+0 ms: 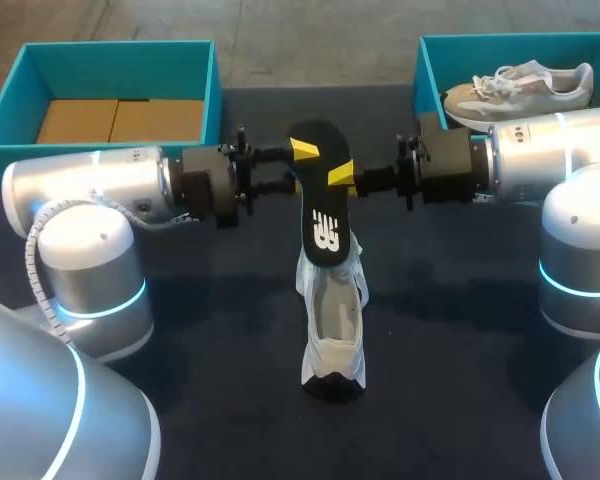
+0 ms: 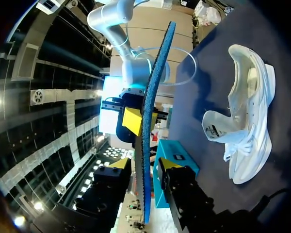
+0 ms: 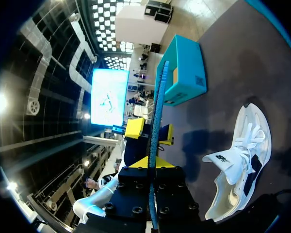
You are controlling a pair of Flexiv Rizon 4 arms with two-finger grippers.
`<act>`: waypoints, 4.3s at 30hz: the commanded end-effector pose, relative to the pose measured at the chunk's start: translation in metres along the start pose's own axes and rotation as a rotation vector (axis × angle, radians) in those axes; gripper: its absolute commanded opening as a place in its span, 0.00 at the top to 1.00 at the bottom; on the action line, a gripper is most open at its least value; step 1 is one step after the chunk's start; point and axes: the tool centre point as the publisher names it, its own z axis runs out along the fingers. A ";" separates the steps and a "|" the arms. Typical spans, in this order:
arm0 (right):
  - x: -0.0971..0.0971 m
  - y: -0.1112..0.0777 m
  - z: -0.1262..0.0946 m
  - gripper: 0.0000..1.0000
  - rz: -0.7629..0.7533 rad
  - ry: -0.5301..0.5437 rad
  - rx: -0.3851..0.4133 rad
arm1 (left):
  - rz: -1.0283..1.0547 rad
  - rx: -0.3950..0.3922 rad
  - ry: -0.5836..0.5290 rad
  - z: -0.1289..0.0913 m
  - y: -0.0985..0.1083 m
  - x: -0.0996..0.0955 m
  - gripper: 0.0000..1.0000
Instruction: Take the shoe out of the shoebox, open the shoe tongue, remove and reinsert the insole, then place the shoe into the shoebox
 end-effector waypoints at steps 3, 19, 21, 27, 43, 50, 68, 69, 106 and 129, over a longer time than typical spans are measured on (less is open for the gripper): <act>0.000 0.000 0.001 1.00 0.000 -0.001 -0.001 | 0.010 -0.004 -0.004 -0.001 -0.003 -0.001 0.66; 0.000 0.000 0.001 1.00 0.000 -0.001 -0.001 | 0.021 -0.006 -0.004 -0.002 -0.005 -0.001 0.81; 0.000 0.000 0.001 1.00 0.000 -0.001 -0.001 | 0.022 -0.006 -0.005 -0.002 -0.005 -0.001 0.82; 0.000 0.000 0.001 1.00 0.000 -0.001 -0.001 | 0.026 -0.005 -0.003 -0.002 -0.005 -0.001 0.89; 0.001 -0.001 0.002 0.07 0.005 -0.008 0.007 | 0.039 0.007 0.005 0.001 -0.004 -0.001 1.00; 0.002 -0.001 -0.004 0.00 0.007 -0.028 0.010 | 0.039 0.006 0.008 -0.007 -0.007 -0.002 1.00; -0.012 -0.011 -0.064 0.00 -0.150 -0.266 -0.018 | -0.055 0.087 0.129 -0.047 -0.031 -0.004 1.00; -0.014 -0.011 -0.067 0.00 -0.140 -0.294 -0.028 | -0.059 0.082 0.139 -0.050 -0.032 -0.005 1.00; -0.033 -0.043 -0.108 0.00 -0.425 -0.512 0.136 | -0.290 0.171 0.189 -0.083 -0.091 0.011 1.00; -0.044 -0.076 -0.131 0.00 -0.705 -0.633 0.368 | -0.446 0.157 0.201 -0.100 -0.148 0.017 1.00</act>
